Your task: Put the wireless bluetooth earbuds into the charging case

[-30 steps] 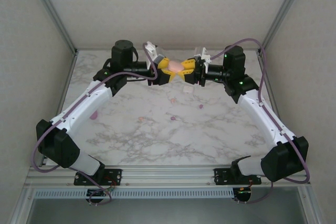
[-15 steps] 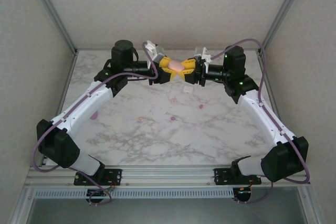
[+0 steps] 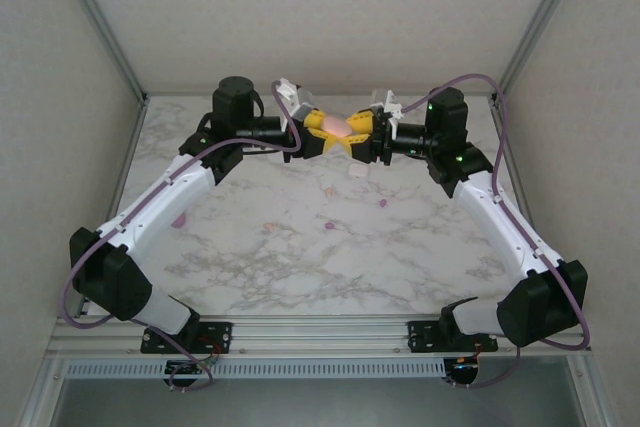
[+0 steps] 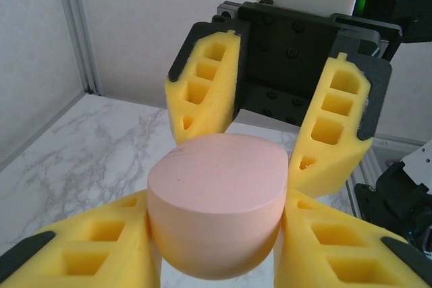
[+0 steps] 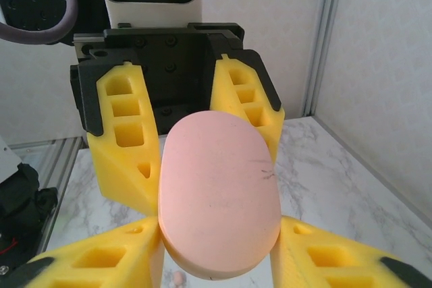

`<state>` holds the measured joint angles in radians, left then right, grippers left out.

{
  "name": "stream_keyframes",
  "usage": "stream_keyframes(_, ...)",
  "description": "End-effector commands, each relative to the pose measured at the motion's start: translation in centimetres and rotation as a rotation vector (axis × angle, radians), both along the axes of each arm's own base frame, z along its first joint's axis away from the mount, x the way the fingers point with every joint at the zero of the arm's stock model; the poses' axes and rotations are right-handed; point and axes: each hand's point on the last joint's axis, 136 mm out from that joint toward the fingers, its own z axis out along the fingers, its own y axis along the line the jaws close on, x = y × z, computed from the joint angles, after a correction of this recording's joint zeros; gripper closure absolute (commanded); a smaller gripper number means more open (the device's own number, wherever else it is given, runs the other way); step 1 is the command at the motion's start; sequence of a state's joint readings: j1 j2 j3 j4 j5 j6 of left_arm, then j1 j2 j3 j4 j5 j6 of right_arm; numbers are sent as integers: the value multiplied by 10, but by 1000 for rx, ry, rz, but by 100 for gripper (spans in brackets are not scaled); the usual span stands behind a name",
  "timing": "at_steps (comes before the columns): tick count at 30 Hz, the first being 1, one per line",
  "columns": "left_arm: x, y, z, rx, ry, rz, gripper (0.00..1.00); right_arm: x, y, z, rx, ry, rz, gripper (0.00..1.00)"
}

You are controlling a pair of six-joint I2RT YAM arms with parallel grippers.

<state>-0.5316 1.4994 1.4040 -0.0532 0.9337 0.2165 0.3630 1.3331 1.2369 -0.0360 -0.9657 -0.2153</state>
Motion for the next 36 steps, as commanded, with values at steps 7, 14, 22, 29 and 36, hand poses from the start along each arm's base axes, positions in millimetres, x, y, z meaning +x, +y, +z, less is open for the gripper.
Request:
stream_keyframes(7, -19, 2, 3, -13, -64, -21, 68, 25, -14, 25, 41, 207, -115, 47)
stream_keyframes(14, -15, 3, 6, -21, -86, 22, 68, 37, -13, 31, 40, 305, -152, 37)
stream_keyframes(22, -3, 4, 11, -104, -40, 101, 68, 1, -10, 33, -10, 282, 12, 32)
stream_keyframes(29, -3, 1, 27, -236, -17, 101, 70, 1, -13, 13, -67, 243, -3, 28)
stream_keyframes(36, -6, -6, 31, -260, -7, 81, 71, 4, -12, 13, -73, 218, 2, 29)
